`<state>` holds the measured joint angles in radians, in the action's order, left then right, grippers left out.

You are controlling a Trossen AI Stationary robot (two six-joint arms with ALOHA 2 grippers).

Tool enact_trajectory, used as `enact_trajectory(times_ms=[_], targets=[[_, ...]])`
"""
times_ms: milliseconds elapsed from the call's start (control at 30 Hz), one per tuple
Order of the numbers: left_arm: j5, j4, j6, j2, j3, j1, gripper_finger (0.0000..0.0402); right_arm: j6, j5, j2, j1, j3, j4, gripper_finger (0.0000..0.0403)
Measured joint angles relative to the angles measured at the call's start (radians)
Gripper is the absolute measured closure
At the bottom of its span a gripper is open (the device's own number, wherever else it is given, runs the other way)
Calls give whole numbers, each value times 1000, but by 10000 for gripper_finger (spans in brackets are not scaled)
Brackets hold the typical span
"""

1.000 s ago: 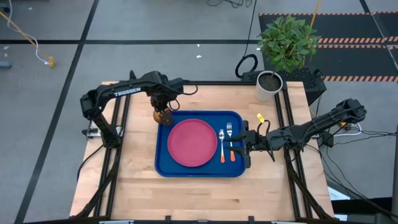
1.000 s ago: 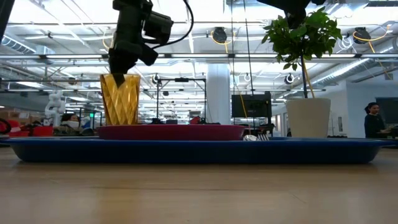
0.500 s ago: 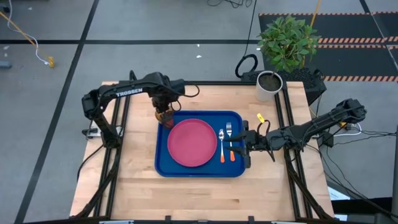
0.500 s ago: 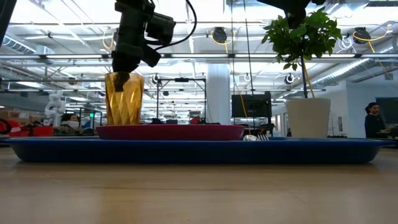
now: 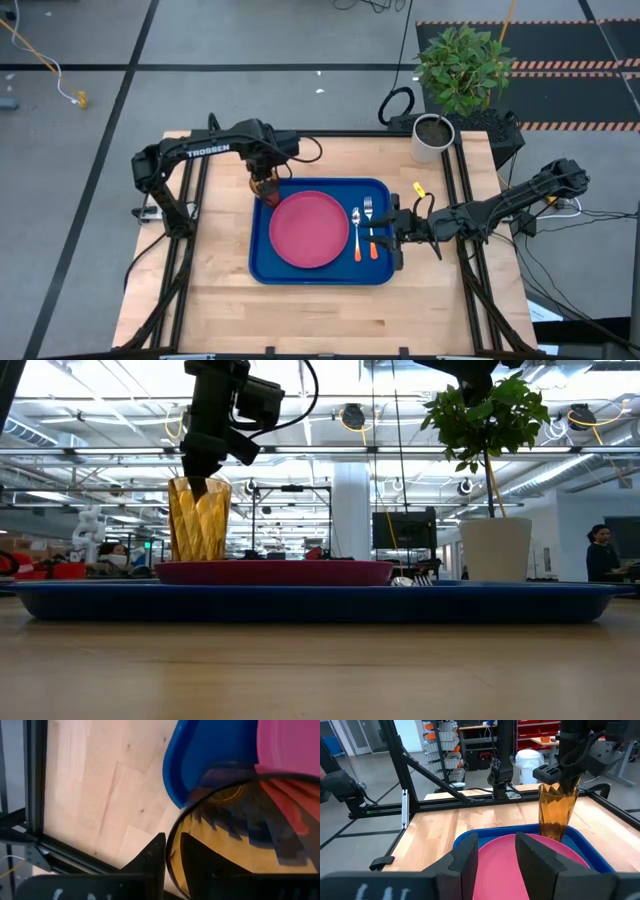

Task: Pick and place plate/cup/fork/spoon on tray
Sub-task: Put the cup on the top left of the blue tray, then return to Home Position

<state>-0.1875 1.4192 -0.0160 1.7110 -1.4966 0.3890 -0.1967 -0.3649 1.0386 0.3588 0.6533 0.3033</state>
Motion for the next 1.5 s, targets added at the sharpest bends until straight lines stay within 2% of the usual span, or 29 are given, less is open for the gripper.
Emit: enact_trajectory(times_ms=[167, 633, 767, 867, 933, 1133, 1233, 1400, 1500], targets=[[-29, 45, 12, -6, -64, -13, 339, -1, 0, 0, 0, 0, -1, 277], [-29, 152, -16, -8, -391, -84, 339, -44, 3, 0, 3, 0, -33, 277], [41, 72, -24, -95, -376, -157, 339, -63, 10, 0, 4, 0, -55, 277], [36, -82, -28, -193, -294, -231, 339, -64, 30, 1, 4, -1, -51, 277], [30, -242, -38, -261, -216, -284, 339, -37, 29, 1, 4, -1, -45, 277], [-16, -742, -34, -473, 121, -415, 339, -1, 30, 2, 3, -2, -31, 277], [-53, -888, -31, -544, 291, -448, 339, 23, 29, 2, 3, -2, -23, 277], [-57, -1050, -74, -636, 552, -488, 339, 87, 30, -22, 3, -3, -54, 277], [-61, -1141, -97, -690, 654, -514, 339, 79, 30, -86, 3, -3, -92, 277]])
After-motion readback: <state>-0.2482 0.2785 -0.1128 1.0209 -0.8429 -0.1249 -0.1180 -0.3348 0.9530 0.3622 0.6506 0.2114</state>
